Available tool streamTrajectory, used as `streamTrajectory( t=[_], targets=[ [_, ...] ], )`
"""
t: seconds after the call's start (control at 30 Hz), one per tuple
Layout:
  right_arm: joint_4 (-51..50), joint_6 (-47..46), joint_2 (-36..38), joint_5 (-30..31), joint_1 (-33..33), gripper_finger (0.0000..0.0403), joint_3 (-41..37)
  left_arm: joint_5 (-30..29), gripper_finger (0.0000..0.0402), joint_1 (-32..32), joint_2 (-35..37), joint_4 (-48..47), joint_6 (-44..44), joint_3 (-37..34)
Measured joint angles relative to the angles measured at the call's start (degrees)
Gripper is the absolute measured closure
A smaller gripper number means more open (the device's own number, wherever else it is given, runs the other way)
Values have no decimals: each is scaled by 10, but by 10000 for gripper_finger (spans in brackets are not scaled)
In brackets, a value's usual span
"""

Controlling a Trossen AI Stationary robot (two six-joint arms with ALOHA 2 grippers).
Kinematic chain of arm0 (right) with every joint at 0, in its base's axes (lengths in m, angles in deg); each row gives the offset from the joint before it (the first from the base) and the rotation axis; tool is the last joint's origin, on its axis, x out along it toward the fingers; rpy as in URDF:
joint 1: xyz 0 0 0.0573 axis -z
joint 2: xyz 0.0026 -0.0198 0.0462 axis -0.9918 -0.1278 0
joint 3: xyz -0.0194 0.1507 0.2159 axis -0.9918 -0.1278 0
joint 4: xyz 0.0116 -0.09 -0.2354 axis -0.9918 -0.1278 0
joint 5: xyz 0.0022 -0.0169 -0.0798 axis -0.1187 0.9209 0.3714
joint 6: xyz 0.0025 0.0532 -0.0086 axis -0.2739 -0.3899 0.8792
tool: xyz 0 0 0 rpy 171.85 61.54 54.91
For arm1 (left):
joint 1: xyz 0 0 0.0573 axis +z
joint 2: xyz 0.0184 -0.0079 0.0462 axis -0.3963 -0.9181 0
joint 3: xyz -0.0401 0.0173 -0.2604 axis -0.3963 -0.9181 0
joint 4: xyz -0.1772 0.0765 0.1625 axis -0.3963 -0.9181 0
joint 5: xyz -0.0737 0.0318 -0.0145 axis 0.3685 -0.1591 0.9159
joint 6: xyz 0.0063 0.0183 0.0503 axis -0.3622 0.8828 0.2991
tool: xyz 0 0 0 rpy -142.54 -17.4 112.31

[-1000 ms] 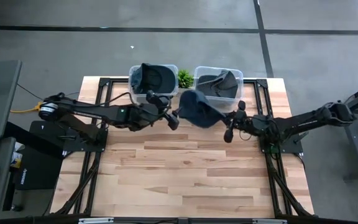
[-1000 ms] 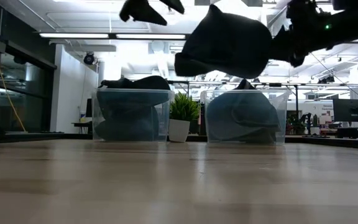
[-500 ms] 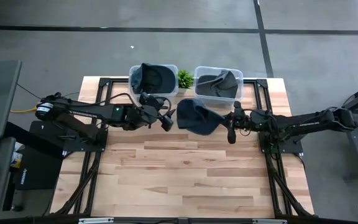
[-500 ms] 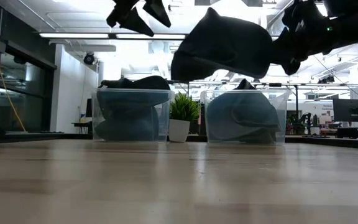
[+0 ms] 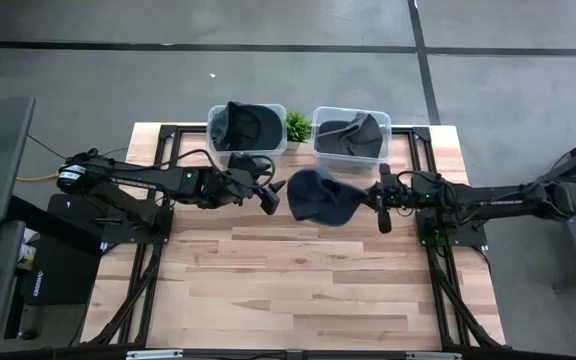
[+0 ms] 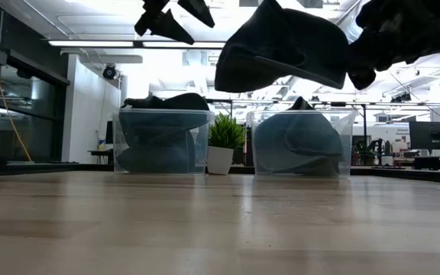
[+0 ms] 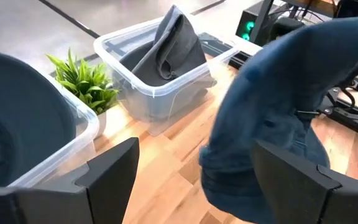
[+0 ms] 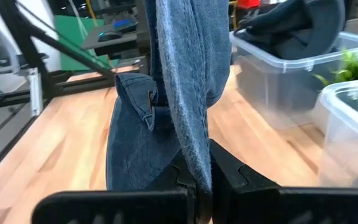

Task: Pick & Place hat
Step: Put the blue cap into the left transparent bin

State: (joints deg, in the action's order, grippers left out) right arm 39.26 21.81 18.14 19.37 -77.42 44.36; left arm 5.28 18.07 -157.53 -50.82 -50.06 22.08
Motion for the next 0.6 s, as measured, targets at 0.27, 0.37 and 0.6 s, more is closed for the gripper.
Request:
streamTrajectory(
  t=[0.27,0.37,0.6],
  targets=[
    [-27,-1,23,-42,4,398,0,0,96,0,0,-1,-27,0],
    [-30,-3,28,-44,4,398,0,-2,96,0,0,-1,-35,0],
    [-133,-4,23,-75,5,398,50,-3,96,0,13,-9,-44,0]
  ],
)
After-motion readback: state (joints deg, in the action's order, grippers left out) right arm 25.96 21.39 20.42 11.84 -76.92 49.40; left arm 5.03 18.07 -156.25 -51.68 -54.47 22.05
